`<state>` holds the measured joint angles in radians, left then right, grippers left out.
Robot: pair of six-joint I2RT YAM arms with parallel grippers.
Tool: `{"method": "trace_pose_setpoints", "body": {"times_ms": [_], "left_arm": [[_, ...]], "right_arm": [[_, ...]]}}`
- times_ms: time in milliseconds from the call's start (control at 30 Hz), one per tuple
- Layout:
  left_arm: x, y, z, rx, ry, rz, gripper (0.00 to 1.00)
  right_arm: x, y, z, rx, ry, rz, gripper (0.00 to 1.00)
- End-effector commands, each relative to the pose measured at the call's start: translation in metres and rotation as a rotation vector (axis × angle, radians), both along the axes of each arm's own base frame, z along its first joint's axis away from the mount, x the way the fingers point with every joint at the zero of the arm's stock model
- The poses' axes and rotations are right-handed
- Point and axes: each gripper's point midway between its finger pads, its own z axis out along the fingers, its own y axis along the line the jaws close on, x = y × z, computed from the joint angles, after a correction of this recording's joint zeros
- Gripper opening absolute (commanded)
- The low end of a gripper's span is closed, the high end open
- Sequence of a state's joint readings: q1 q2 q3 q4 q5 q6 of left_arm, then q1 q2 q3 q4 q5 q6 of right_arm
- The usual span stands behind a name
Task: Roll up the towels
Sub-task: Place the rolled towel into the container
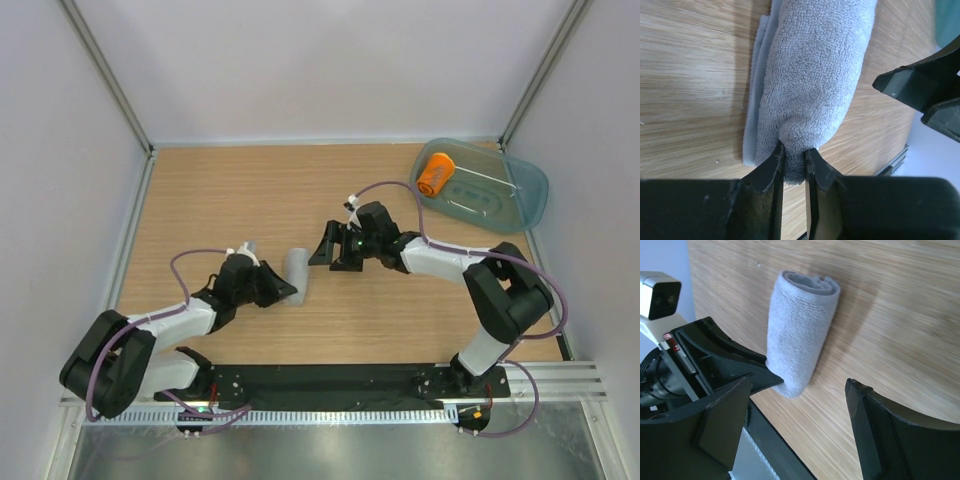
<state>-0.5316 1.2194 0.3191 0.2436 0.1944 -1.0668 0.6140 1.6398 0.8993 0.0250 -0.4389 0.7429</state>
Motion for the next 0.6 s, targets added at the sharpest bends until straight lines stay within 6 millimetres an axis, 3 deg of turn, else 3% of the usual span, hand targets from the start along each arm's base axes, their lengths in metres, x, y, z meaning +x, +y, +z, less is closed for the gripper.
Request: {"method": "trace_pose_setpoints", "body": {"times_ms": [0, 200, 567], "left_arm": [[-0.029, 0.025, -0.041, 0.061, 0.174, 0.029, 0.08], [-0.032, 0.034, -0.049, 0.067, 0.207, 0.040, 0.07], [-0.034, 0.040, -0.061, 0.064, 0.254, 0.043, 0.05]], "right_arm": [[0.008, 0.031, 0.019, 0.128, -0.066, 0.028, 0.83], [0.003, 0.054, -0.001, 0.110, -0.055, 0.061, 0.83], [-0.002, 0.075, -0.036, 0.084, -0.025, 0.085, 0.76]]}}
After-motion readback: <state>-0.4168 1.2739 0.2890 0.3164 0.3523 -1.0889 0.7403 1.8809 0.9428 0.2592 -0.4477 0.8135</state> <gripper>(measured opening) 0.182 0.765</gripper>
